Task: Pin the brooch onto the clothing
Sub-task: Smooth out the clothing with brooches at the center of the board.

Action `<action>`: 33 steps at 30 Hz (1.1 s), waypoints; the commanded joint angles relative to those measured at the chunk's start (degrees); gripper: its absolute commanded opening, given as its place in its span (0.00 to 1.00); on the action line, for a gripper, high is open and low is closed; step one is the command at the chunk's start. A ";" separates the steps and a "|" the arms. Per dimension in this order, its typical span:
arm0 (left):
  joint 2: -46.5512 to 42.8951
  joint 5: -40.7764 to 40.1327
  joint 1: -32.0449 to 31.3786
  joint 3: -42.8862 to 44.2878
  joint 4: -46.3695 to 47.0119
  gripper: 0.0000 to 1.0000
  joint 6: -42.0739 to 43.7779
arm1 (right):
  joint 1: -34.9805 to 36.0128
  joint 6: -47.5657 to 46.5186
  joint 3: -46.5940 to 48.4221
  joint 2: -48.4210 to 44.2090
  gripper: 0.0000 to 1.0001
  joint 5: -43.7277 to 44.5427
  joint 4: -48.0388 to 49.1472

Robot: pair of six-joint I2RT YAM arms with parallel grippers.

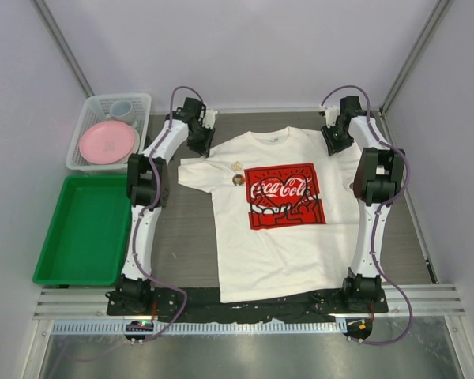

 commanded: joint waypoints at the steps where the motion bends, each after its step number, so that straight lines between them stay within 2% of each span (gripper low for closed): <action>1: 1.88 -8.30 -2.92 0.48 -4.83 0.21 4.34 | -0.29 -0.91 0.81 0.80 0.38 1.68 1.56; 4: 4.00 -10.94 -2.39 4.70 -5.37 0.00 3.47 | -0.30 -0.99 1.07 1.06 0.38 2.11 1.73; 9: 3.91 -12.43 -1.51 6.64 2.27 0.00 2.49 | -0.56 -0.82 1.59 2.46 0.38 3.95 3.40; 15: 7.52 -13.76 -1.51 14.73 4.21 0.00 3.46 | -0.82 -0.64 5.72 5.63 0.38 8.26 6.04; 17: 7.00 -15.41 -1.43 14.48 6.23 0.00 4.42 | -0.82 -0.47 7.22 6.69 0.39 9.23 6.39; 18: 6.47 -16.47 -1.42 11.34 10.41 0.00 5.04 | -0.82 -0.47 7.40 6.86 0.39 9.58 7.17; 20: 5.68 -17.45 -1.25 9.12 13.00 0.00 5.92 | -0.91 -0.47 7.57 6.86 0.41 10.81 8.14; 24: 6.38 -17.28 -1.07 9.38 17.03 0.00 7.33 | -1.17 -0.64 8.19 6.86 0.45 11.96 9.29; 27: 6.38 -15.52 -0.99 9.37 21.68 0.03 7.94 | -1.35 -0.47 8.80 6.43 0.48 11.96 9.38; 29: 6.11 -15.43 -0.90 10.77 23.28 0.16 7.77 | -1.35 -0.03 9.07 5.81 0.51 11.43 9.47; 31: 3.85 -14.64 -0.72 11.75 22.68 0.35 7.07 | -1.35 0.50 8.98 3.97 0.55 9.77 9.38; 33: 0.60 -11.50 -0.20 10.79 19.54 0.43 5.93 | -1.26 0.41 9.15 1.52 0.56 6.79 8.07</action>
